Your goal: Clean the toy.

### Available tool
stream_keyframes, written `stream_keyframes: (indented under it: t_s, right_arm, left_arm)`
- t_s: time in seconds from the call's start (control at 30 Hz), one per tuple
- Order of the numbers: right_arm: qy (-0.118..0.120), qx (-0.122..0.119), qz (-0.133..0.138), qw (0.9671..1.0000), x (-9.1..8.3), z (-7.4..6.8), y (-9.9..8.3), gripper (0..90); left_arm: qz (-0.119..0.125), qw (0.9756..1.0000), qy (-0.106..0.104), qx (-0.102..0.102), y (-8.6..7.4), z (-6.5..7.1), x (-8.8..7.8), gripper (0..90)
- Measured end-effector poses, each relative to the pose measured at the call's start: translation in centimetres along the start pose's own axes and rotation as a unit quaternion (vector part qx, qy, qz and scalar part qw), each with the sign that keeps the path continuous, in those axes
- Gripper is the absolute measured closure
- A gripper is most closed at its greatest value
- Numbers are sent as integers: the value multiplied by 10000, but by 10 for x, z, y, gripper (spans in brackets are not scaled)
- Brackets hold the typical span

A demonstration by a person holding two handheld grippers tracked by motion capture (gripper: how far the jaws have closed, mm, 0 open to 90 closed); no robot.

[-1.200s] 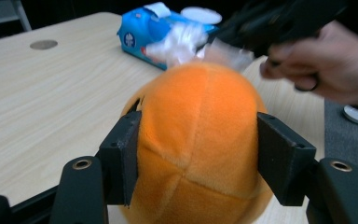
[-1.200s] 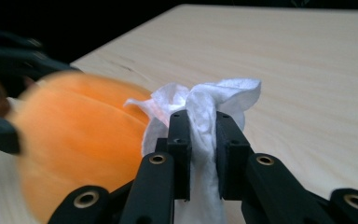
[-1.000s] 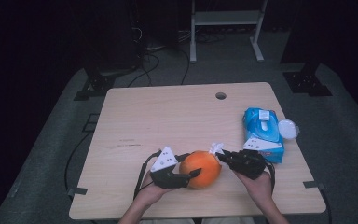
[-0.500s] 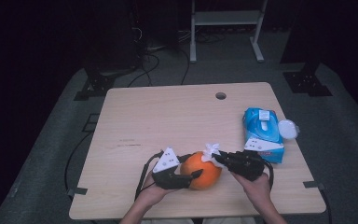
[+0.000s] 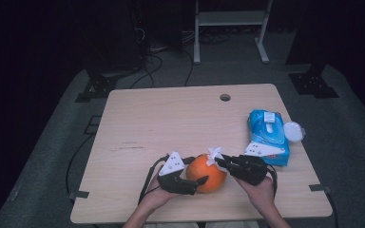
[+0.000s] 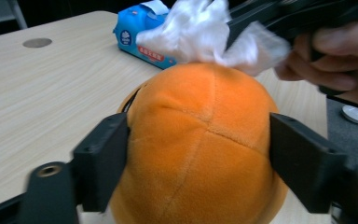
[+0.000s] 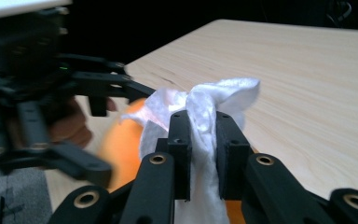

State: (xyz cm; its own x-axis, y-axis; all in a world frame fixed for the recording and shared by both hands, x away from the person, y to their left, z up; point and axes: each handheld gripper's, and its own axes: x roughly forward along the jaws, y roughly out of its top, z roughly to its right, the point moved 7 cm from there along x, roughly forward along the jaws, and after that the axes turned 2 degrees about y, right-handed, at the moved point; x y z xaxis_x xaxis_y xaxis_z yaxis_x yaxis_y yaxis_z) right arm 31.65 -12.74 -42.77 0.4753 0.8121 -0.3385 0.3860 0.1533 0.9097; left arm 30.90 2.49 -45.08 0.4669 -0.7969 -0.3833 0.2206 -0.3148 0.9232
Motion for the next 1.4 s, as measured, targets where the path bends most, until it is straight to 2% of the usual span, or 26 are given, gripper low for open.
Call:
stream_keyframes:
  t_s: [0.1, 0.2, 0.27, 0.33, 0.4, 0.43, 0.5, 0.57, 0.67, 0.73, 0.77, 0.83, 0.9, 0.93, 1.0, 1.07, 1.17, 1.23, 1.27, 1.33, 1.4]
  right_arm:
    - [52, -166, 35, 9998, 0, -9, 5, 775]
    - [-72, -114, 4, 9999, -1, -1, 3, 775]
    - [-174, -111, -145, 9997, 2, 7, -4, 776]
    - [-79, 165, -126, 9998, 5, 12, -9, 776]
    - [-23, 93, -70, 9999, 3, 5, -4, 776]
    - [125, 84, 35, 9999, 1, -2, 1, 776]
    - [275, -79, 102, 9995, 1, -15, 9, 776]
    - [202, -262, -6, 9995, 6, -21, 8, 776]
    - [83, -137, -43, 9999, 8, -9, 2, 773]
    - [-40, 9, -13, 10000, 6, 2, 0, 774]
    - [-32, 79, 12, 10000, 5, 5, 0, 774]
    - [-99, -12, -22, 9999, 4, 1, 0, 776]
    - [-4, -105, 23, 9999, 3, -8, 4, 776]
    - [54, -203, 28, 9998, 3, -13, 6, 776]
    - [108, -363, -11, 9993, 5, -22, 8, 775]
    - [14, -449, -70, 9990, 7, -21, 7, 775]
    - [-108, -288, -50, 9995, 6, -6, 3, 774]
    - [-165, -110, 1, 9998, 3, 2, 0, 774]
    - [-226, -144, -25, 9996, 2, 4, 0, 774]
    - [-247, -152, -26, 9996, 1, 4, 1, 775]
    - [-215, -206, -26, 9996, 2, -2, 2, 777]
  left_arm:
    - [15, 9999, -103, -20, 7, 3, -6, 354]
    - [162, 9997, -152, -80, 14, 3, -11, 373]
    - [86, 9999, -97, 9, 14, 4, -11, 374]
    - [79, 10000, -45, 29, 12, 4, -9, 369]
    - [90, 9999, 7, 47, 10, 3, -8, 357]
    - [109, 9999, 18, -13, 10, 2, -7, 352]
    - [121, 9999, -10, -17, 9, 3, -4, 326]
    - [109, 9999, -29, 48, 9, 4, -4, 252]
    - [88, 9997, -206, -134, 7, 2, -4, 162]
    - [65, 9996, -173, -220, 3, -1, -1, 164]
    - [53, 9997, -163, -180, 1, -1, 0, 182]
    - [47, 10000, 3, -57, 1, 0, 0, 251]
    - [85, 9997, 211, 32, 2, -2, 0, 316]
    - [100, 9996, 253, -42, 2, -3, 0, 333]
    - [113, 9996, 196, -175, 2, -6, -1, 334]
    - [140, 9996, 37, -236, 1, -5, -2, 328]
    - [119, 9994, -247, -186, 1, 1, -3, 301]
    - [127, 9995, -284, -109, 1, 4, -2, 282]
    - [138, 9994, -292, -86, 1, 4, -1, 264]
    - [126, 9999, -93, 6, 1, 2, 0, 261]
    - [108, 9999, 129, 25, 1, -1, -1, 311]
